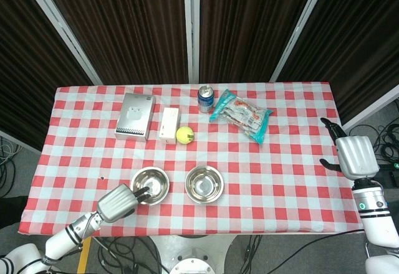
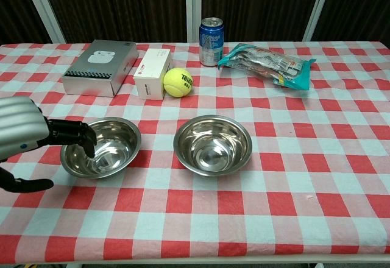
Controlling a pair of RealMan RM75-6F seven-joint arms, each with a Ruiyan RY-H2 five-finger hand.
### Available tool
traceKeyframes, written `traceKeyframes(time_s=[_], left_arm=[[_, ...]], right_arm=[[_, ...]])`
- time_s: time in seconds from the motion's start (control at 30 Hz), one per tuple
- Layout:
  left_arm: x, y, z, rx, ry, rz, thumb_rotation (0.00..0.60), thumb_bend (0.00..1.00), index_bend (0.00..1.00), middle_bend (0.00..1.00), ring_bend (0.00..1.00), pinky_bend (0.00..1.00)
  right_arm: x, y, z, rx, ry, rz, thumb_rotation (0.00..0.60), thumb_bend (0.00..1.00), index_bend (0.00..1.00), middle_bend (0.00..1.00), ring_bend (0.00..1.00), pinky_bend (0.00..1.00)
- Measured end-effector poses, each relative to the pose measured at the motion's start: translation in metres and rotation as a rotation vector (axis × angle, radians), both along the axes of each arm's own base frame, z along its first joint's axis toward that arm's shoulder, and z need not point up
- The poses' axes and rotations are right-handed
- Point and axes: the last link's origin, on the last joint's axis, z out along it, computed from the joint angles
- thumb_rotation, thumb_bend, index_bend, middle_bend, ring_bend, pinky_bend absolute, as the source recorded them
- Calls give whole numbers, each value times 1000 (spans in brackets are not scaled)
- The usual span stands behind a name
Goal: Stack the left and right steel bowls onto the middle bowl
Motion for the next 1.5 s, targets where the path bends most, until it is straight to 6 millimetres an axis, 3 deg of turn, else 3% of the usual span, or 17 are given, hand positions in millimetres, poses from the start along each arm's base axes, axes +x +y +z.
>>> traceKeyframes(time_s=[0.47, 1.1, 1.5], left_arm=[[-20, 15, -13, 14, 32, 21, 600, 262, 407, 404, 888, 907], [-19, 24, -30, 20, 56, -57, 600, 266, 460, 457, 909, 924], [-18, 32, -37, 28, 57, -88, 600, 310, 549, 544, 935, 949]], right_arm=[[1, -4, -5, 8, 7, -10, 600, 36, 132, 269, 790, 771], [-6, -6, -2, -9, 11, -31, 600, 36, 132, 277, 790, 771], [-13, -8, 0, -14, -4, -47, 600, 37, 133, 293, 790, 771]])
